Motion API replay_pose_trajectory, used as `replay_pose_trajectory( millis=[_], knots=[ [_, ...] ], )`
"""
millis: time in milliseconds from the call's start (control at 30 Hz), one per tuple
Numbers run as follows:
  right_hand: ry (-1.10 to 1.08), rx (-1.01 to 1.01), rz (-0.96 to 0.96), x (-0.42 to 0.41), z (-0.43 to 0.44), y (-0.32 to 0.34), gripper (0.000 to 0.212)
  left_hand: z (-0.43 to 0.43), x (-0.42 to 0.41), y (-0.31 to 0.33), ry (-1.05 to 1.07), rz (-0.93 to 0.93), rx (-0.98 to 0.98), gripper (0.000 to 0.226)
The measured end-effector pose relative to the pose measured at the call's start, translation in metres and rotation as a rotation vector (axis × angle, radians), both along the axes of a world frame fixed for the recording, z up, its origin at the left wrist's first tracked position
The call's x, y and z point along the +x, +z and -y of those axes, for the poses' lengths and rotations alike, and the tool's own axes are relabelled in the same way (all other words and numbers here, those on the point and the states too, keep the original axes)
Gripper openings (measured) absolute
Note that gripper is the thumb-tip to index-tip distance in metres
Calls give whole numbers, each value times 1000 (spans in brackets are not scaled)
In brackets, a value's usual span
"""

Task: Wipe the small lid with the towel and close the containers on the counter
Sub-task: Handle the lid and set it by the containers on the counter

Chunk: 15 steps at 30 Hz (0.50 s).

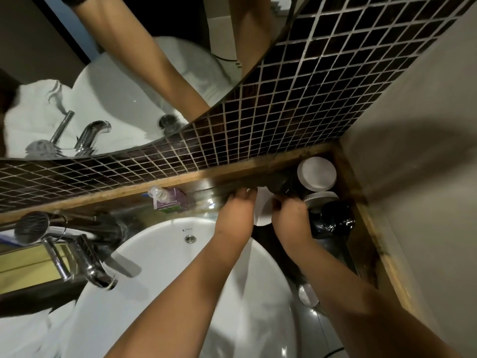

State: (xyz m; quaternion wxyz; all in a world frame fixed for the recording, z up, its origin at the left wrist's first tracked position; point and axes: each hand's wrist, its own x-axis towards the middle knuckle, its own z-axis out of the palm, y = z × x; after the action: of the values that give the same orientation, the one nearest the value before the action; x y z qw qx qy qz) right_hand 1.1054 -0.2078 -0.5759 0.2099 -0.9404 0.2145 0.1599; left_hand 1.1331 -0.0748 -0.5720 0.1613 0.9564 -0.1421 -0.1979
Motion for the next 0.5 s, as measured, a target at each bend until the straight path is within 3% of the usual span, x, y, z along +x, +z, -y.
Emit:
replay_pose_trajectory(
  millis=[133,267,500],
  knots=[
    [26,10,122,-11,-2,15,32,-7,-15,8,25,75,21,77],
    [18,53,220,-57,0,37,42,-19,-62,23,34,191,14,53],
    [-91,143,174,-155,27,68,37,5,-150,51,-113,236,-181,40]
  ],
)
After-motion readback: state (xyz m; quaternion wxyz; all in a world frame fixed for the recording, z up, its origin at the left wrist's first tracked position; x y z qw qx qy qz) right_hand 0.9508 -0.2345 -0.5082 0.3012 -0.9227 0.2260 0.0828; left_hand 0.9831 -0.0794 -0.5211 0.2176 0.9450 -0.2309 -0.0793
